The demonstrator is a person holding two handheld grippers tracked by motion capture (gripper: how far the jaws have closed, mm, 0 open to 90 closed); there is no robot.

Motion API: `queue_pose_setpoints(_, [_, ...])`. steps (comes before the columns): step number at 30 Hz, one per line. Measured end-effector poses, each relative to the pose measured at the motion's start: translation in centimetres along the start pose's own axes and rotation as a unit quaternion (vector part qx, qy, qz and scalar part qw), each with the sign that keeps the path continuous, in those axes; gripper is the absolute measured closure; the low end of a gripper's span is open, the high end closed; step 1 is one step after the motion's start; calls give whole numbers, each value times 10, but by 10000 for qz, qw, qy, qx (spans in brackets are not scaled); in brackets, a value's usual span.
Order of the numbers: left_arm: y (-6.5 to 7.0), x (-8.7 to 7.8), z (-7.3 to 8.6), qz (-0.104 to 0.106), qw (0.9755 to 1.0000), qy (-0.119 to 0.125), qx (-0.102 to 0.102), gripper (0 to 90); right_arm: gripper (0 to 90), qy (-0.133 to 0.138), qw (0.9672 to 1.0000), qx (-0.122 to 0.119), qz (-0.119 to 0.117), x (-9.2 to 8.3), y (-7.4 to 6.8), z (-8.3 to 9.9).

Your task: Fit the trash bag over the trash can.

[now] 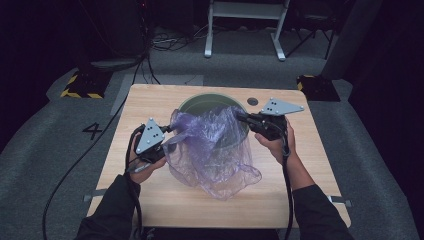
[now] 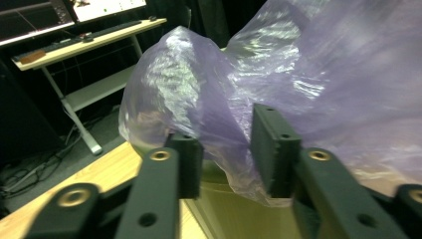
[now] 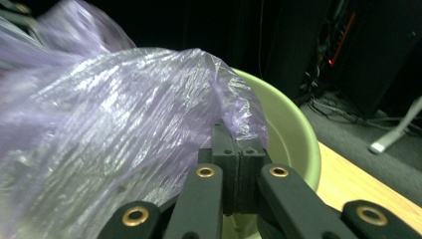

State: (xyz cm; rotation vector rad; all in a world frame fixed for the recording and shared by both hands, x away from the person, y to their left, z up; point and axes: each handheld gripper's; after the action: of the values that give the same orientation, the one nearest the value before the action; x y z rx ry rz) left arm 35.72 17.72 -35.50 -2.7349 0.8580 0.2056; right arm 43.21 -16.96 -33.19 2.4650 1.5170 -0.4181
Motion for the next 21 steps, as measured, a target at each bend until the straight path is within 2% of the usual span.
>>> queue_pose_setpoints(2, [-2,-1,1,17,10000,-29,-64,506,900,-209,9996,86,141,7,7,2])
queue_pose_setpoints(3, [-3,-2,2,47,9999,-31,-114,506,900,-209,9996,86,141,7,7,2])
queue_pose_setpoints(5, [-5,-4,4,97,9997,-6,-231,414,900,-369,9989,146,233,11,11,4])
queue_pose_setpoints(8, [-6,-9,9,210,9993,-5,-309,336,900,-455,9984,162,308,14,16,5])
queue_pose_setpoints(11, [-5,-15,14,164,9996,-16,-209,268,900,-483,9981,199,325,16,19,6])
queue_pose_setpoints(14, [-4,-24,18,114,9999,-66,-86,238,900,-513,9980,179,337,17,20,6])
queue_pose_setpoints(16, [-4,-31,22,234,9997,-60,24,220,900,-554,9976,121,402,18,20,5])
queue_pose_setpoints(19, [1,-39,27,343,9988,-201,281,193,900,-591,9973,85,419,20,19,5])
queue_pose_setpoints(20, [3,-41,30,337,9983,-288,370,193,900,-607,9972,64,426,20,19,4])
queue_pose_setpoints(21, [6,-42,35,441,9972,-408,444,183,900,-630,9970,27,447,21,19,4])
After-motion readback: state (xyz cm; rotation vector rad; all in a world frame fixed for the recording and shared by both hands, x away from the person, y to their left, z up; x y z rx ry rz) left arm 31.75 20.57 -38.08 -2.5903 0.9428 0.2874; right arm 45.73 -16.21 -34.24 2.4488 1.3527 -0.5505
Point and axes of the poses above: each handheld gripper's, and its own axes: x roughly forward along the jaws, z roughly out of its underside, y roughly to its right, and after that the axes turned 10 degrees about -z, right-handed
